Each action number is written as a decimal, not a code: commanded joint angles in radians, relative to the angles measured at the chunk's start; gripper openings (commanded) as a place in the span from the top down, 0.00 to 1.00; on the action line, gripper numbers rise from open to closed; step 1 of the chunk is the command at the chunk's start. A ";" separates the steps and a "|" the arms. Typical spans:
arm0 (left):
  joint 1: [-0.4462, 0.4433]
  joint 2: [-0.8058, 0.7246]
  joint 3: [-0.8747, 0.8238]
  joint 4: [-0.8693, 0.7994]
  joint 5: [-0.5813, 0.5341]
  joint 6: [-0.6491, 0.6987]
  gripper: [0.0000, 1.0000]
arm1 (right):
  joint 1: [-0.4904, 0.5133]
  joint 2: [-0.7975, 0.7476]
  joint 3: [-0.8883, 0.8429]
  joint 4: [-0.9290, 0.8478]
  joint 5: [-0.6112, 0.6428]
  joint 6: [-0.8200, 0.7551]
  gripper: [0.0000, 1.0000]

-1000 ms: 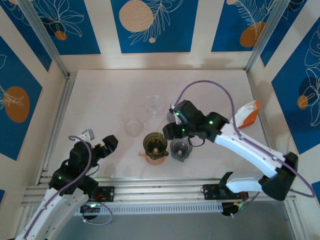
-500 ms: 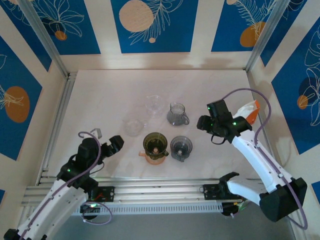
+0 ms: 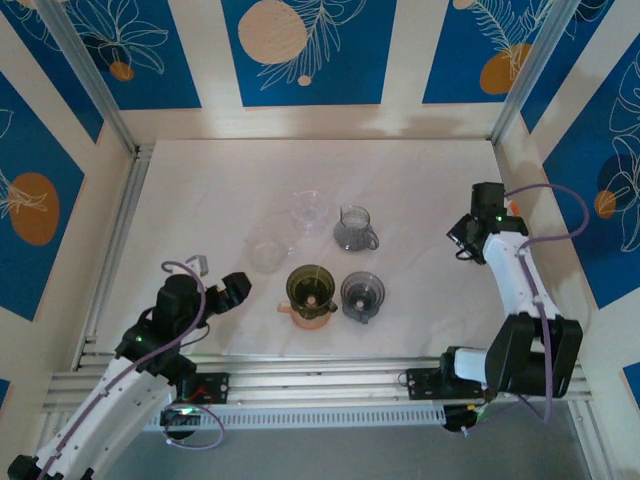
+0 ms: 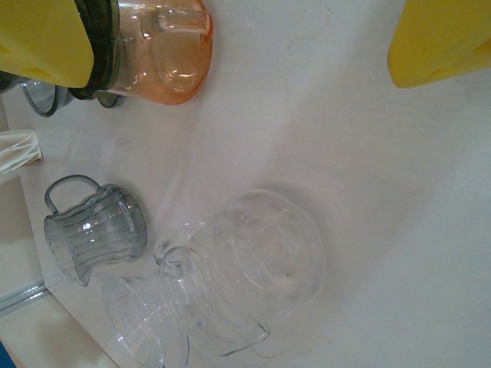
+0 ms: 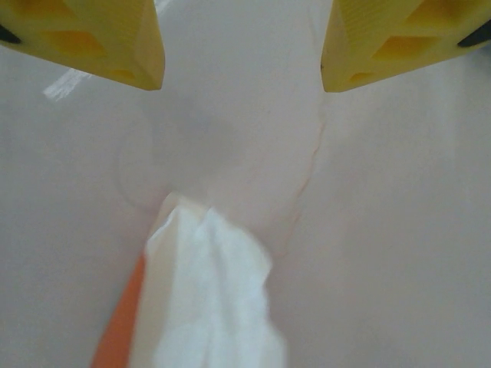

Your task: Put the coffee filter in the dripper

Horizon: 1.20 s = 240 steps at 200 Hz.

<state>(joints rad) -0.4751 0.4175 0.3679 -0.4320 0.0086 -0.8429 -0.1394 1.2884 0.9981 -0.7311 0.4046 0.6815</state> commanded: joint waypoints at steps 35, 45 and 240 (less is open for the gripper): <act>0.007 -0.005 -0.042 0.051 0.011 0.051 0.01 | -0.088 0.163 0.148 0.012 0.100 -0.108 0.45; 0.008 -0.006 -0.046 0.058 0.013 0.054 0.01 | -0.098 0.190 0.166 0.014 0.101 -0.129 0.47; 0.011 0.014 -0.058 0.088 -0.010 0.077 0.00 | -0.108 0.398 0.224 0.010 0.242 -0.236 0.82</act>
<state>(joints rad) -0.4751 0.4343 0.3149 -0.3576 0.0101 -0.7757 -0.2474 1.6901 1.2247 -0.7246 0.6262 0.4618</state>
